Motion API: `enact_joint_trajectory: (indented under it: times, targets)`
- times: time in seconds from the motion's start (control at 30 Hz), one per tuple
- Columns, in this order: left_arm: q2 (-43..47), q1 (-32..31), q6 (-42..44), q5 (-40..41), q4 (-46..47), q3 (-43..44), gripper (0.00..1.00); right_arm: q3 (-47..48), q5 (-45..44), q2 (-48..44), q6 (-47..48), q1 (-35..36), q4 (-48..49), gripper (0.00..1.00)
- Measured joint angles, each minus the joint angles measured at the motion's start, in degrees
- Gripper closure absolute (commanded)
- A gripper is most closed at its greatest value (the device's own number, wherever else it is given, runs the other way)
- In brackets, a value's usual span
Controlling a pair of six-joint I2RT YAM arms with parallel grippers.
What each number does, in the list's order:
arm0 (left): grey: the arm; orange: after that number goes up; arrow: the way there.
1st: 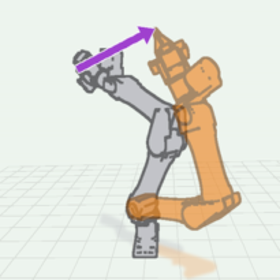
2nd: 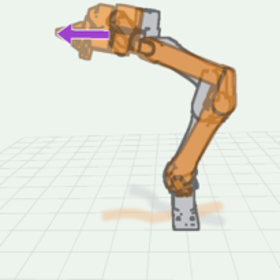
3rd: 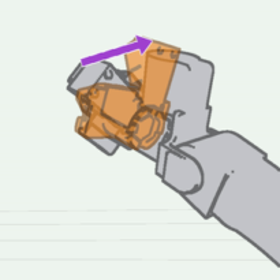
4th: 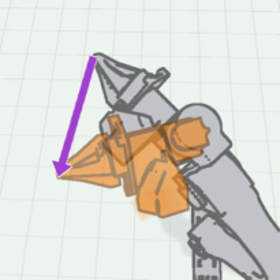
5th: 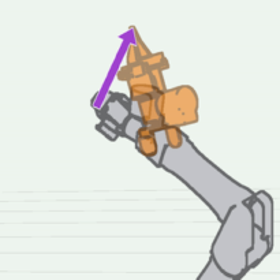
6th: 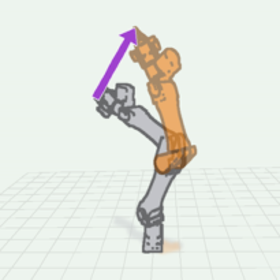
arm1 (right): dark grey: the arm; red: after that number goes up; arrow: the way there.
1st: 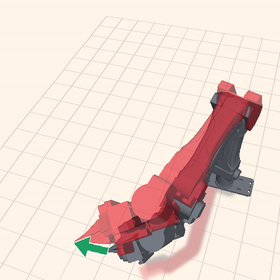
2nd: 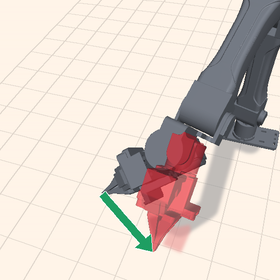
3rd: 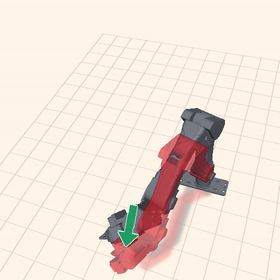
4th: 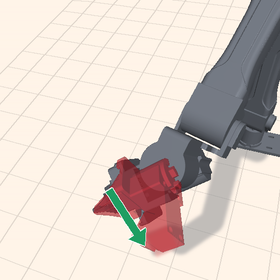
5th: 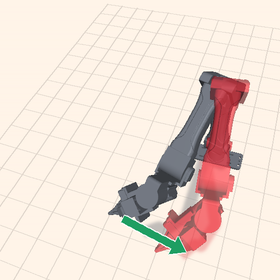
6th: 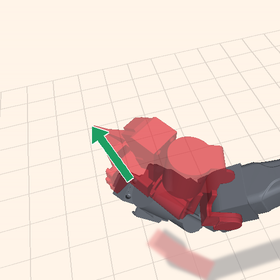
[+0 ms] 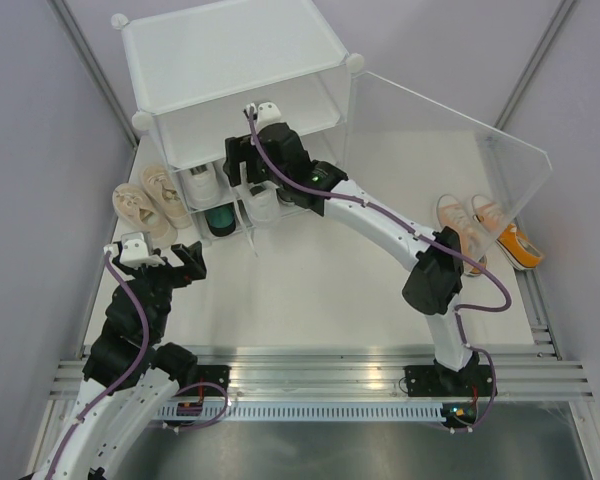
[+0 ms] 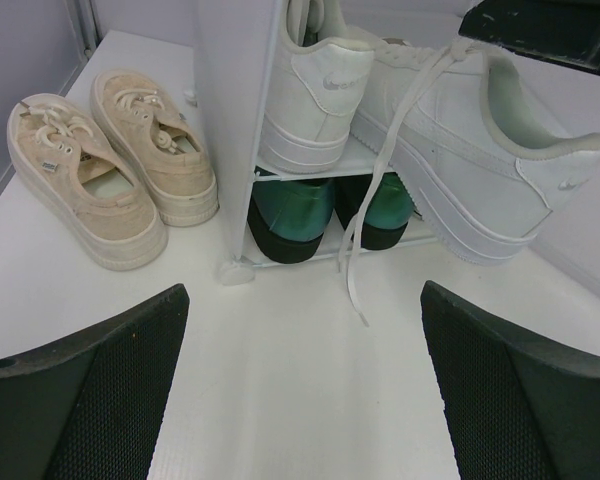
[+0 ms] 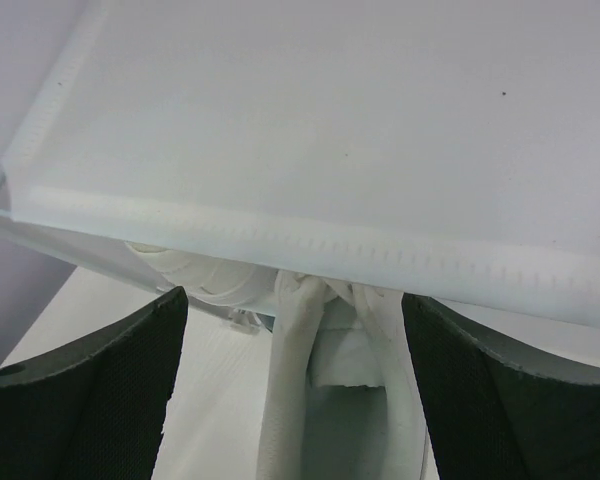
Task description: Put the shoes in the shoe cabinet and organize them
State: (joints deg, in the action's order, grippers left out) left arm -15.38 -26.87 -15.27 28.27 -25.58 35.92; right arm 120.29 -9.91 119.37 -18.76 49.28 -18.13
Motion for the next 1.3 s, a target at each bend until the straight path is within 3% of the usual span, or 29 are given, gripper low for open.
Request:
enact_joint_trajectory:
  times: [0.3,0.63,0.97,1.3]
  targets:
    - [0.00,0.00,0.07,0.00,0.02,0.00,0.00,-6.71,1.36,-4.72,-0.11,0.07,2.43,0.16]
    - [-0.09,0.00,0.17,0.04,0.09,0.00,0.00,-25.81,2.29,-15.87,-0.57,0.07,7.15,0.20]
    - [-0.42,0.00,0.59,0.07,0.46,0.00,0.00,-42.25,2.25,-27.10,-1.03,0.17,14.56,0.19]
    - [-0.79,0.00,0.70,0.09,0.46,0.00,0.00,-47.95,5.70,-28.04,-0.59,0.57,19.91,0.29]
